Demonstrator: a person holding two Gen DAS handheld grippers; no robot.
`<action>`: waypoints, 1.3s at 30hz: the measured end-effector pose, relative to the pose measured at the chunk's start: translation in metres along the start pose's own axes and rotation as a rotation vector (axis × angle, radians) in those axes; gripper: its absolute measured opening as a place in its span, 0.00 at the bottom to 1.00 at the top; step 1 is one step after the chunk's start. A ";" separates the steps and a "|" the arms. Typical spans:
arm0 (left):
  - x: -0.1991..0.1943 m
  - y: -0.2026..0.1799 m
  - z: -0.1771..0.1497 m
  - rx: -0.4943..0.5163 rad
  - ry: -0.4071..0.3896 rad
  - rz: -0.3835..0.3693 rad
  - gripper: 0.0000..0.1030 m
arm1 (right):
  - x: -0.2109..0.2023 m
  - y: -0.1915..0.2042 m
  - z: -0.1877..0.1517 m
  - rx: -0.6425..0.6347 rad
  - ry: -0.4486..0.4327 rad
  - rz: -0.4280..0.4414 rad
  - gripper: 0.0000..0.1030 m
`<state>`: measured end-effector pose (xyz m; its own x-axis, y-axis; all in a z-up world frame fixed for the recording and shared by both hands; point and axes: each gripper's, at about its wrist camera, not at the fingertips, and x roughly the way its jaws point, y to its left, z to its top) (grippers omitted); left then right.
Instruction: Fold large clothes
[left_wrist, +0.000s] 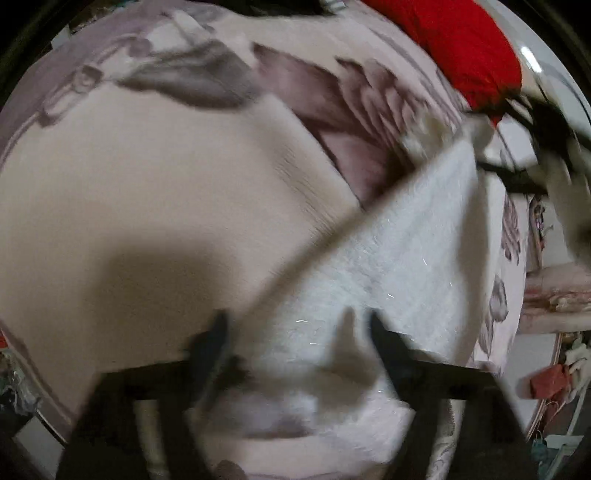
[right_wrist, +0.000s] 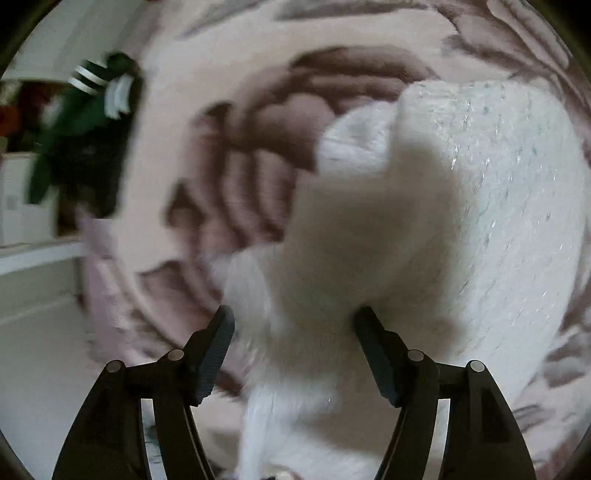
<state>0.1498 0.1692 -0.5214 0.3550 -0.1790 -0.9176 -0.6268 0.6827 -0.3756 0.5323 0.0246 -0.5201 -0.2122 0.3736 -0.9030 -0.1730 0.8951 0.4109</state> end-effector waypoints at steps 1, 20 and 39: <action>-0.007 0.009 0.003 0.003 -0.009 -0.025 0.86 | -0.012 -0.008 -0.010 0.016 -0.013 0.073 0.69; 0.076 -0.018 0.016 0.235 0.119 -0.266 0.31 | 0.077 -0.220 -0.306 0.413 0.044 0.433 0.69; 0.011 0.021 -0.127 0.110 0.330 -0.187 0.33 | 0.009 -0.211 -0.456 0.372 0.132 0.392 0.21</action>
<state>0.0522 0.0917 -0.5564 0.2023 -0.5131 -0.8341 -0.4880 0.6857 -0.5402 0.1280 -0.2723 -0.5579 -0.3148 0.6839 -0.6581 0.2896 0.7295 0.6196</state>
